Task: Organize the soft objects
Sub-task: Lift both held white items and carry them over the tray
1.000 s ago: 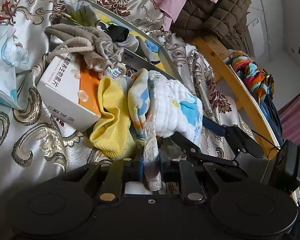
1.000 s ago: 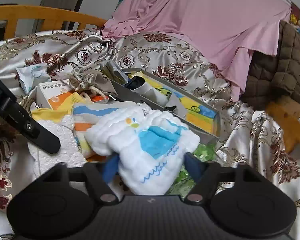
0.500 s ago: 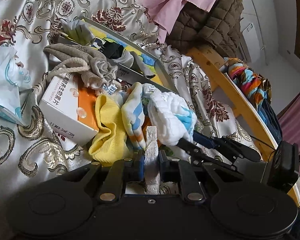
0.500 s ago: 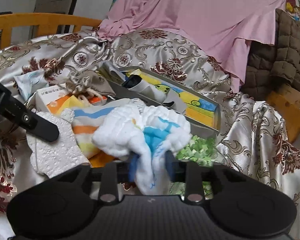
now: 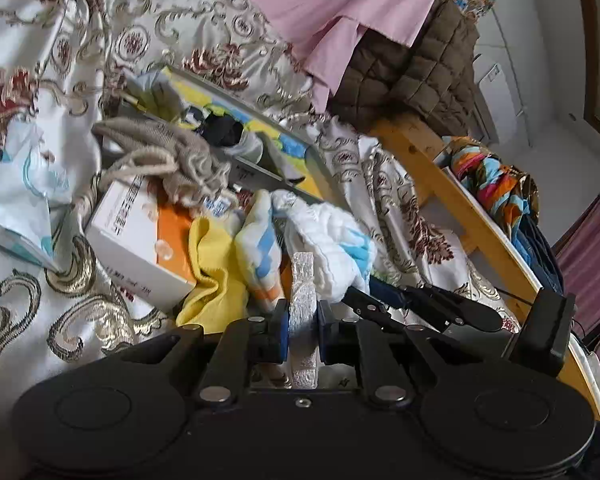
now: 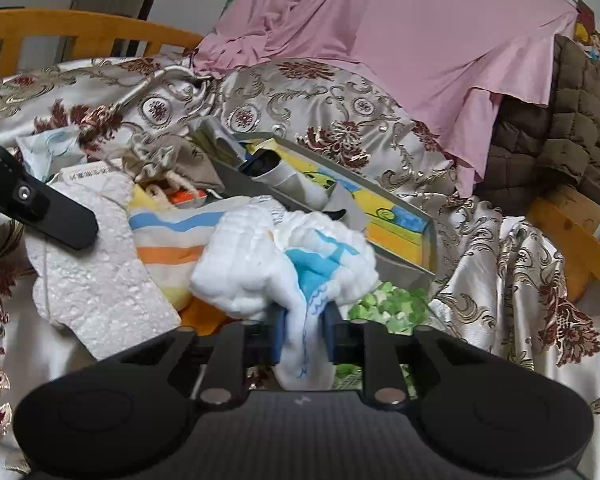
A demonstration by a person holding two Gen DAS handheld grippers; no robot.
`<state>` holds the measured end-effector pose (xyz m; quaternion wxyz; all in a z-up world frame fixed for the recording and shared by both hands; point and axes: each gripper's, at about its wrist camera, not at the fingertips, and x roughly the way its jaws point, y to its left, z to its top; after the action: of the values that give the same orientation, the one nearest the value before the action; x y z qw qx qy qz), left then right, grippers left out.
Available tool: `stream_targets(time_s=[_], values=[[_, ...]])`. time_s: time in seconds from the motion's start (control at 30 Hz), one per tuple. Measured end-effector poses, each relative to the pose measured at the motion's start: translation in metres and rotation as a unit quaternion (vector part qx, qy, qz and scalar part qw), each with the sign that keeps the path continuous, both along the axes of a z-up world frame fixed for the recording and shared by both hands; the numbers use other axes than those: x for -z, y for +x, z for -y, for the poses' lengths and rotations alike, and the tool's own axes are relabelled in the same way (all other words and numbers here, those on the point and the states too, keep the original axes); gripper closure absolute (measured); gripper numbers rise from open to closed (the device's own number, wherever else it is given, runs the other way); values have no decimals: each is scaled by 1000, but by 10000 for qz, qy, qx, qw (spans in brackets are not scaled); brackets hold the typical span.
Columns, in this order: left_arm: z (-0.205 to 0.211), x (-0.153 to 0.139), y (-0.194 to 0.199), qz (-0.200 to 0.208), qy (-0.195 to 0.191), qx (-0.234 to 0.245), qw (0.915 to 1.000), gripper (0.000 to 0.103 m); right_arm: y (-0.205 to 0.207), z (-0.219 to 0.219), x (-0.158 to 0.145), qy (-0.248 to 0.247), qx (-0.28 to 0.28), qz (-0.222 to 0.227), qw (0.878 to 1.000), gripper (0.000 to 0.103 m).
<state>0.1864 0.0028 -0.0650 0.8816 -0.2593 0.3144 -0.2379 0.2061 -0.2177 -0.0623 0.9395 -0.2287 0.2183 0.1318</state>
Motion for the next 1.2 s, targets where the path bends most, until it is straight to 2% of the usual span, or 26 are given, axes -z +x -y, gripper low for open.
stream_targets(time_s=[0.5, 0.77, 0.93, 1.2], values=[[5, -26, -32, 467, 197, -170, 9986, 89, -13, 18, -33, 417, 157, 635, 9970, 89], [2, -55, -33, 625, 149, -629, 9959, 89, -19, 33, -58, 805, 271, 1000, 9914, 89], [-1, -81, -13, 768, 186, -938, 9925, 89, -5, 41, -75, 1090, 280, 1138, 9871, 89], [13, -128, 60, 1076, 469, -1282, 9848, 89, 63, 55, -97, 1944, 340, 1232, 9726, 89]])
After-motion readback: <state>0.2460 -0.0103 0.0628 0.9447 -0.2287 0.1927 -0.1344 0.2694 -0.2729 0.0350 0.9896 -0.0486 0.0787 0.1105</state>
